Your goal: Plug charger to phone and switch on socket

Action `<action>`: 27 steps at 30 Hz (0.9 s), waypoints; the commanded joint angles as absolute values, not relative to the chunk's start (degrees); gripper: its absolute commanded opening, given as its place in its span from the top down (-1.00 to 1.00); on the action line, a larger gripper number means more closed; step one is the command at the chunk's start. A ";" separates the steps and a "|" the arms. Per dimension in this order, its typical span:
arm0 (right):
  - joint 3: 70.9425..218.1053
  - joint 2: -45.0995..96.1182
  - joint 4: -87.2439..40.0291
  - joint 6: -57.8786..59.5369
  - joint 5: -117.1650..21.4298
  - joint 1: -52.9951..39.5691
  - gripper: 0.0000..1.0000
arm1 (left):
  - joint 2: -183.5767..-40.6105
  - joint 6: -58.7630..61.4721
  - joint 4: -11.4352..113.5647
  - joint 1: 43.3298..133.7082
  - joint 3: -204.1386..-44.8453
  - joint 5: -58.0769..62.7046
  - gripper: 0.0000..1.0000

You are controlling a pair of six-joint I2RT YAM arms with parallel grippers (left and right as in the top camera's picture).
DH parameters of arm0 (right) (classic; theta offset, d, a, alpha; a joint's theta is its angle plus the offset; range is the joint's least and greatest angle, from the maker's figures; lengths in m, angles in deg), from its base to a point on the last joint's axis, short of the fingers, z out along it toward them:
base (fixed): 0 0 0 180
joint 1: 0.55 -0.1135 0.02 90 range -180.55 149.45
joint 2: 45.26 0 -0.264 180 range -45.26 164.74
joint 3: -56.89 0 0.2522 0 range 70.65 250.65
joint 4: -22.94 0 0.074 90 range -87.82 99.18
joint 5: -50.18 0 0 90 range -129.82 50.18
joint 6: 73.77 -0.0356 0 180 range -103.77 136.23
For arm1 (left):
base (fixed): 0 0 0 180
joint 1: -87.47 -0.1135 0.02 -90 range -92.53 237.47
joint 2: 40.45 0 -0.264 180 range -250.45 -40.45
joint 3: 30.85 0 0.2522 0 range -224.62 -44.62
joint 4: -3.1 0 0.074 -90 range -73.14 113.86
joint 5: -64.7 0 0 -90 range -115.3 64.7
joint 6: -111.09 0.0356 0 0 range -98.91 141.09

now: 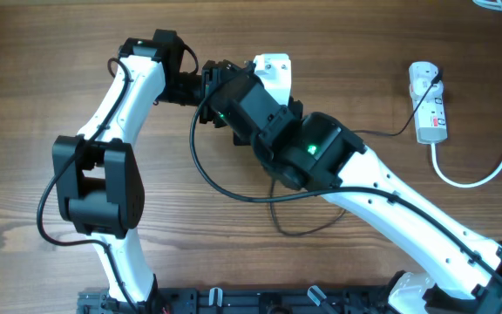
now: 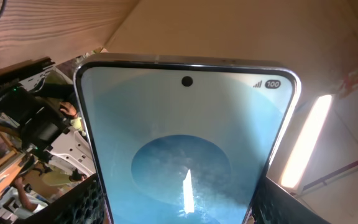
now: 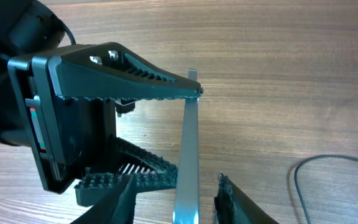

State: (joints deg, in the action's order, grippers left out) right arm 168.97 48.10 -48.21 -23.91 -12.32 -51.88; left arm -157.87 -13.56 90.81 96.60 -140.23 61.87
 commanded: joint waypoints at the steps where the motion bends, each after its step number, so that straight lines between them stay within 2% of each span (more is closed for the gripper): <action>1: 170.28 50.02 -48.05 -24.39 -10.66 -51.90 0.22 | -156.58 -14.09 90.86 97.49 -140.53 65.04 -0.30; 3: 170.28 50.02 -47.86 -24.37 -10.66 -51.90 0.31 | -156.58 -14.09 90.83 97.49 -140.53 65.04 -0.30; 8: 170.28 50.02 -47.81 -24.42 -9.34 -51.90 0.34 | -156.58 -14.09 90.83 97.49 -140.53 65.04 -0.30; 12: 170.28 50.02 -47.81 -24.44 -8.84 -51.90 0.50 | -156.58 -14.09 90.83 97.49 -140.53 65.04 -0.30; 21: 170.28 50.02 -47.88 -27.63 -10.11 -51.90 0.70 | -156.58 -14.07 90.83 97.49 -140.53 65.04 -0.32; 22: 170.28 50.02 -47.86 -27.93 -10.31 -51.90 0.78 | -156.58 -14.07 90.83 97.49 -140.53 65.04 -0.33; 27: 170.28 50.02 -47.88 -29.01 -10.31 -51.90 0.91 | -156.58 -14.07 90.83 97.49 -140.53 65.04 -0.37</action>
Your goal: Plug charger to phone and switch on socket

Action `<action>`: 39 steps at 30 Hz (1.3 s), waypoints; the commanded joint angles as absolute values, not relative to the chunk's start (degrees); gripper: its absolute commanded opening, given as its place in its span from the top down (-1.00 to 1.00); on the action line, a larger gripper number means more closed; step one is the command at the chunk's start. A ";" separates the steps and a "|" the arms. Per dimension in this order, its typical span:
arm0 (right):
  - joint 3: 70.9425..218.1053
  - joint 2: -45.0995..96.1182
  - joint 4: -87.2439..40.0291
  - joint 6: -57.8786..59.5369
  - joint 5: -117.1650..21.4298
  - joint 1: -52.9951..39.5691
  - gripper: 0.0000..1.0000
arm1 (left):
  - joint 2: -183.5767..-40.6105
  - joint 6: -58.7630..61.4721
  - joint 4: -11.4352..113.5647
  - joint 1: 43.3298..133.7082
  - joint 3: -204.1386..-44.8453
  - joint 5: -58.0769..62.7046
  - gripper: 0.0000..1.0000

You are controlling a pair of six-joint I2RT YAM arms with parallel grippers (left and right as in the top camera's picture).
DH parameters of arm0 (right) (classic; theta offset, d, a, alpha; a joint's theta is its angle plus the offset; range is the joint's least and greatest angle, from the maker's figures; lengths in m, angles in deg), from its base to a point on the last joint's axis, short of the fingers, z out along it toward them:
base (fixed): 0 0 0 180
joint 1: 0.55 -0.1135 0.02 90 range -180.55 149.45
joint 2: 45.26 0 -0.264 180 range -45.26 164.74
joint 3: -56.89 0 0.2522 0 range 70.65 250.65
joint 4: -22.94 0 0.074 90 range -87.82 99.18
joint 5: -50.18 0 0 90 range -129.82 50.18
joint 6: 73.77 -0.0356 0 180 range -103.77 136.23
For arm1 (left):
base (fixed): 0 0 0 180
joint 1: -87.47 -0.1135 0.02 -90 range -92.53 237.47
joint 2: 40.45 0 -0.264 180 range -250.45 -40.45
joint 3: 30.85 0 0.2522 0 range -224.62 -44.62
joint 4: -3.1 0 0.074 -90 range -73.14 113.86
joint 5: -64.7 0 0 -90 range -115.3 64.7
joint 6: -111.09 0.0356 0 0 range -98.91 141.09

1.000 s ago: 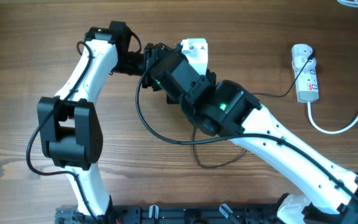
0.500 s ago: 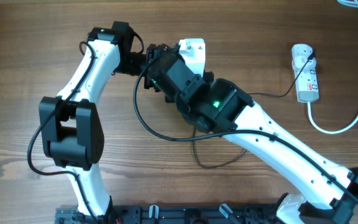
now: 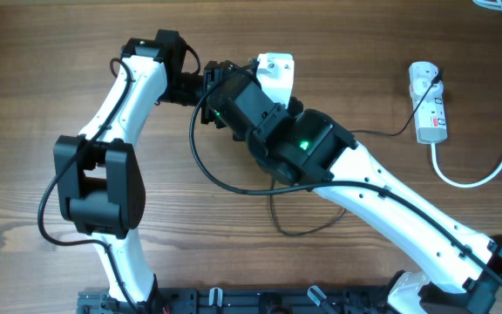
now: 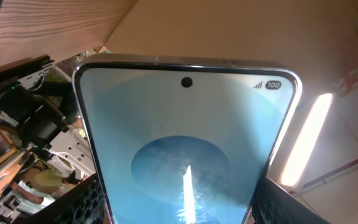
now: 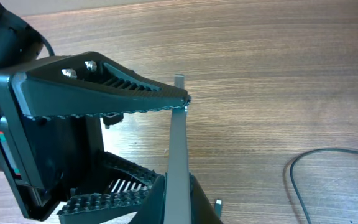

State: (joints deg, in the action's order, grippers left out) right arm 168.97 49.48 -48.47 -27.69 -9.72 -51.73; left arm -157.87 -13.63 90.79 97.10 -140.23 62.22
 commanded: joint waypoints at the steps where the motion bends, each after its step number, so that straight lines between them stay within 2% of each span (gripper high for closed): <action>1: 170.28 50.00 -47.86 -29.11 -10.31 -51.90 0.91 | -156.58 -14.07 90.83 97.49 -140.53 65.04 -0.39; 3: 170.28 50.00 -47.84 -31.63 -10.28 -51.90 0.91 | -156.58 -14.07 90.81 97.49 -140.53 65.02 -0.67; 4: 170.30 49.98 -47.84 -33.60 -10.26 -51.90 0.91 | -156.58 -14.09 90.79 97.47 -140.53 65.02 -0.92; 5: 170.30 49.98 -47.77 -37.51 -10.15 -51.90 0.91 | -156.58 -14.09 90.79 97.47 -140.53 65.02 -1.00; 7: 170.30 49.98 -47.75 -44.63 -9.54 -51.90 0.91 | -156.58 -14.09 90.79 97.49 -140.53 65.02 -1.00; 14: 170.30 47.99 -48.43 -82.42 -5.56 -51.68 0.91 | -156.58 -14.09 90.81 97.49 -140.53 64.87 -1.00; 15: 170.30 47.49 -48.99 -88.67 -5.15 -51.68 0.91 | -156.58 -14.11 90.81 97.49 -140.53 64.87 -0.93; 17: 170.30 46.81 -49.89 -98.64 -5.34 -51.68 0.91 | -156.58 -14.11 90.81 97.49 -140.53 64.89 -0.57; 18: 170.30 46.74 -50.13 -100.87 -5.43 -51.68 0.92 | -156.58 -14.11 90.81 97.49 -140.53 64.89 -0.36; 20: 170.30 46.77 -50.48 -102.44 -5.87 -51.68 0.91 | -156.58 -14.15 90.83 97.49 -140.53 64.93 -0.08; 23: 170.30 46.77 -50.26 -102.44 -6.85 -51.68 0.91 | -156.58 -15.86 90.86 97.49 -140.53 65.04 0.07; 27: 170.30 46.77 -49.63 -102.47 -6.87 -51.68 0.91 | -156.58 -19.92 90.83 97.49 -140.53 65.04 0.17; 33: 170.28 46.77 -47.35 -102.44 -9.89 -51.68 0.91 | -156.58 -19.95 90.83 97.49 -140.53 65.04 0.42; 39: 170.28 47.01 -47.49 -102.44 -9.91 -51.68 0.91 | -156.58 -19.95 90.86 97.49 -140.53 65.04 0.50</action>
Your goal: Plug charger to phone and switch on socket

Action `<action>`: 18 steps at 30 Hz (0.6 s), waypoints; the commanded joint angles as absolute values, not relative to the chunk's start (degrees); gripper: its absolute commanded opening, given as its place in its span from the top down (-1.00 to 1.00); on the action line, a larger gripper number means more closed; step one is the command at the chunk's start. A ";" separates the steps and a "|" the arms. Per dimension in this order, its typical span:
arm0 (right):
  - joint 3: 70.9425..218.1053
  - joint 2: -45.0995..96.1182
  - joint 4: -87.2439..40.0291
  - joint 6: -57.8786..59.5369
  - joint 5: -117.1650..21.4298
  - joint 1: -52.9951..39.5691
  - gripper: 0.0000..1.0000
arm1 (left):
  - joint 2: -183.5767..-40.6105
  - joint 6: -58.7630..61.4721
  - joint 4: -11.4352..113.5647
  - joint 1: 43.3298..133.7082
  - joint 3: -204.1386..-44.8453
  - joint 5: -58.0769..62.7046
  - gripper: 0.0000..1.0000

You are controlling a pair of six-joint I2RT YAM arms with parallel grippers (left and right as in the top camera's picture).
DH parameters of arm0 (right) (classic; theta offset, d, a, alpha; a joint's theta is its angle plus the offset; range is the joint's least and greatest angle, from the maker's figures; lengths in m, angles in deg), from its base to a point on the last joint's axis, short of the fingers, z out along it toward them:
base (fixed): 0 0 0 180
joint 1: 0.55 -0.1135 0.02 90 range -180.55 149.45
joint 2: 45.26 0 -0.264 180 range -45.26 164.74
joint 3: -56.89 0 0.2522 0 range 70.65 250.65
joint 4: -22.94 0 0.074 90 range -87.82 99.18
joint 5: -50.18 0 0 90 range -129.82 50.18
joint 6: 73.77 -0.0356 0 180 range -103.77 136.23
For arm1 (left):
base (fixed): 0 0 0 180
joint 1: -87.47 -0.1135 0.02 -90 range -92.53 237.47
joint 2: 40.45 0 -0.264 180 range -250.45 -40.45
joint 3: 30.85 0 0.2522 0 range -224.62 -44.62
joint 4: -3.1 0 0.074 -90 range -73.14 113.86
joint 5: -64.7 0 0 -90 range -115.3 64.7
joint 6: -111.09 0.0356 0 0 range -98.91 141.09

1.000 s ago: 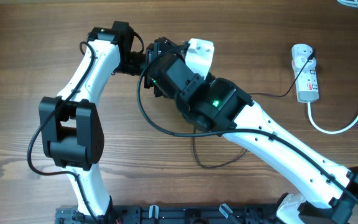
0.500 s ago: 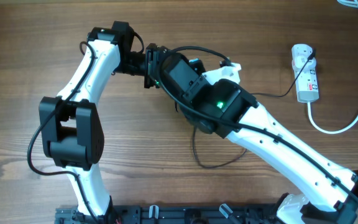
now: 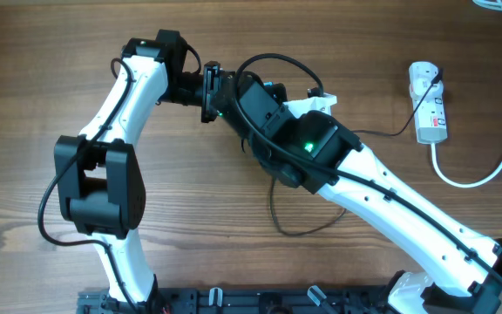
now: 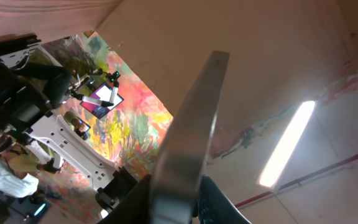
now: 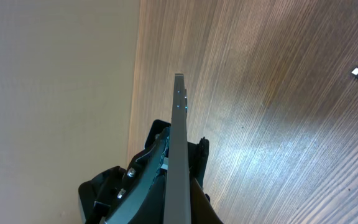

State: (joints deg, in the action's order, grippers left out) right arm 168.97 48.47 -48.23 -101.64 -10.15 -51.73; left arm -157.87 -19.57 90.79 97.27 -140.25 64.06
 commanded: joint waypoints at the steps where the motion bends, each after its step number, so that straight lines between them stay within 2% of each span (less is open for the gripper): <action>1: 170.28 47.05 -47.46 -102.47 -9.91 -51.68 0.91 | -156.58 -20.08 90.86 97.49 -140.53 65.04 0.50; 9: 170.28 47.22 -47.42 -102.49 -7.55 -51.51 0.91 | -156.58 -20.34 91.49 97.49 -140.53 65.04 0.33; 18: 170.28 48.73 -47.68 -102.47 -6.66 -50.68 0.90 | -156.58 -20.34 91.51 97.49 -140.53 65.04 0.45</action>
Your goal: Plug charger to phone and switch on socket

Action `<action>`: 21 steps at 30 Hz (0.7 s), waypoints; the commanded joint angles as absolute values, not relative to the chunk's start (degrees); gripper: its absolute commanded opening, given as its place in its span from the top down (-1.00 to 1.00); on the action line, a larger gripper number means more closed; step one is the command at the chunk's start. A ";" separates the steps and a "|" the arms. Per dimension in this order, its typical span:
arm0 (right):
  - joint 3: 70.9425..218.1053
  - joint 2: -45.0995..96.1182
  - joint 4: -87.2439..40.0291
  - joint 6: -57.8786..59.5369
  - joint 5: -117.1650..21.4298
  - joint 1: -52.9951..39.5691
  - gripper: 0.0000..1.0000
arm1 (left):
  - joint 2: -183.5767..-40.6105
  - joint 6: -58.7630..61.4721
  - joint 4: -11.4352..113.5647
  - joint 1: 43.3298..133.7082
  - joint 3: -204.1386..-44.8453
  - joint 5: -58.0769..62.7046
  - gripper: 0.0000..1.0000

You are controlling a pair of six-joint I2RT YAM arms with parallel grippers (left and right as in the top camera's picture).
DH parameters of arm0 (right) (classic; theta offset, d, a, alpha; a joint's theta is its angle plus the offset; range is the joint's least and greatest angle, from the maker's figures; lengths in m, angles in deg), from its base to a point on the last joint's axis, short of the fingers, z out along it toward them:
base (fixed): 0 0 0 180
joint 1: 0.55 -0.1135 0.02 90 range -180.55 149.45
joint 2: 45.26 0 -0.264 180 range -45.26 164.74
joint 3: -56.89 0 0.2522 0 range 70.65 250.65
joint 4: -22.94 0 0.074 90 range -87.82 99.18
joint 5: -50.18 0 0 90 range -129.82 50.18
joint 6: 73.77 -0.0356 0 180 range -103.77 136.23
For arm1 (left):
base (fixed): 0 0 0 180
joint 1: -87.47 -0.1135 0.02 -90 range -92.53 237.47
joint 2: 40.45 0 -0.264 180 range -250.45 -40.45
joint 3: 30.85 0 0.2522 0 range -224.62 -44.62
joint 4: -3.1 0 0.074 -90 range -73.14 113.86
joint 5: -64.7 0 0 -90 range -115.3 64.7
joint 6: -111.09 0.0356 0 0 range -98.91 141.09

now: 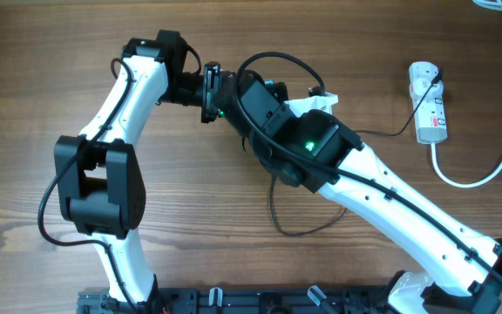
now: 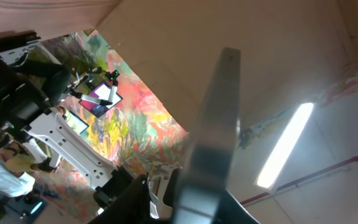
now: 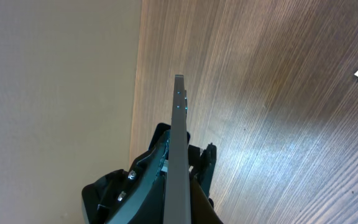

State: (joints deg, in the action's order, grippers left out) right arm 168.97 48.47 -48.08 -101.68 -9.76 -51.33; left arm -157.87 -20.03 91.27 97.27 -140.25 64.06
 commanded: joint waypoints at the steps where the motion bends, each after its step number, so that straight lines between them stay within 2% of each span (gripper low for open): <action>1: 170.28 48.89 -47.68 -102.47 -6.63 -50.66 0.90 | -156.58 -20.34 91.49 97.49 -140.53 65.04 0.49; 3: 170.28 48.93 -47.60 -102.47 -6.63 -50.66 0.90 | -156.58 -20.34 91.49 97.49 -140.53 65.04 0.58; 9: 170.28 48.95 -47.38 -102.44 -7.36 -50.68 0.87 | -156.58 -21.52 91.49 97.49 -140.53 65.04 0.66; 12: 170.28 48.95 -47.42 -102.27 -8.62 -50.68 0.82 | -156.58 -21.61 91.47 97.49 -140.53 65.04 0.92; 13: 170.28 48.95 -47.42 -102.27 -8.60 -50.68 0.77 | -156.58 -21.61 91.47 97.49 -140.53 65.04 0.92; 15: 170.28 48.93 -47.46 -102.23 -8.58 -50.68 0.60 | -156.58 -21.61 91.47 97.47 -140.53 65.04 0.92; 18: 170.28 48.91 -49.91 -102.25 -6.72 -50.61 0.00 | -156.58 -21.54 91.34 97.43 -140.53 65.02 0.92; 19: 170.28 48.89 -51.62 -102.25 -5.83 -50.55 -0.14 | -156.58 -21.34 90.66 97.32 -140.53 65.02 0.92; 21: 170.28 48.47 -55.11 -102.20 -3.79 -50.39 -0.30 | -156.58 -21.37 87.77 96.81 -140.53 64.85 0.92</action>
State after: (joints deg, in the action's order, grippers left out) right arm 169.06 48.54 -52.21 -102.88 -8.60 -50.63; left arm -157.85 -20.43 90.44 97.27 -140.34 63.43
